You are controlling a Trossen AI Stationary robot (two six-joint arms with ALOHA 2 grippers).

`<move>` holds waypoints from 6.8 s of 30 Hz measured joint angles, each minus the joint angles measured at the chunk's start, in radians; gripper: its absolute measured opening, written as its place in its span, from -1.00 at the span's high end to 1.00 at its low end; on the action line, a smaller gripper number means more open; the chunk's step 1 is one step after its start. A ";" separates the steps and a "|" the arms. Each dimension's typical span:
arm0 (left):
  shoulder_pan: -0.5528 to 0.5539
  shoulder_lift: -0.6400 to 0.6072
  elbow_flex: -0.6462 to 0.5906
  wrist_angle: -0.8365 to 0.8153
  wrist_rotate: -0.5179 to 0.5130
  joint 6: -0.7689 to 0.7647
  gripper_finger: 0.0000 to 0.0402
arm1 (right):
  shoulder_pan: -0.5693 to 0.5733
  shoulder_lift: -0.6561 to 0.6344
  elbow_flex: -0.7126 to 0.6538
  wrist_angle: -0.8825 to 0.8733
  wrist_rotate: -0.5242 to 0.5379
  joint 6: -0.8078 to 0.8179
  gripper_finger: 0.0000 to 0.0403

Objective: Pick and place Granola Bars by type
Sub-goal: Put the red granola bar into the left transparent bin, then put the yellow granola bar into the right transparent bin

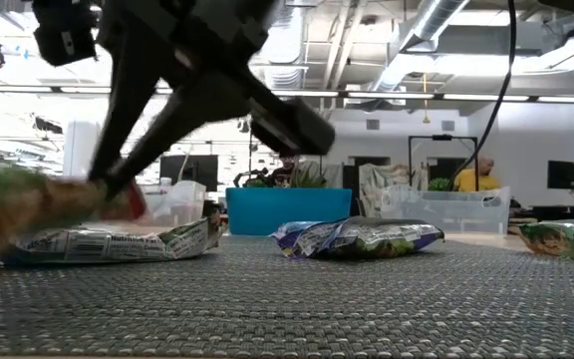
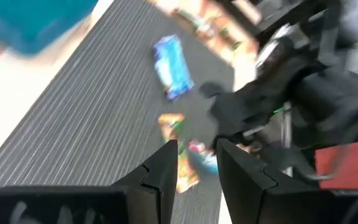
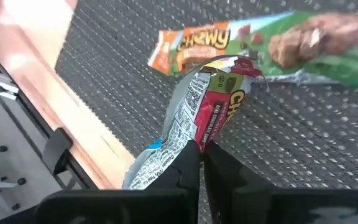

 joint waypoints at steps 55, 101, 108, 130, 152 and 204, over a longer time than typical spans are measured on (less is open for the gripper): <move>0.120 0.076 -0.001 0.323 -0.068 0.095 0.08 | -0.256 -0.285 0.182 -0.002 0.256 -0.550 1.00; 0.577 0.200 0.000 0.160 -0.345 0.133 0.83 | -0.145 -0.534 0.155 -0.795 0.555 -0.638 0.29; 0.787 0.289 0.000 0.159 -0.298 0.171 0.88 | -0.109 -0.572 0.087 -0.799 0.557 -0.648 0.32; 0.916 0.308 0.000 0.158 -0.248 0.241 0.39 | -0.098 -0.578 0.067 -0.793 0.615 -0.656 0.34; 0.658 0.304 0.000 0.505 0.070 0.279 0.38 | -0.059 -0.682 -0.059 -0.721 0.624 -0.864 0.35; -0.021 0.306 0.000 0.526 -0.172 0.221 0.59 | 0.480 -1.034 -1.327 -0.042 -0.048 1.004 0.08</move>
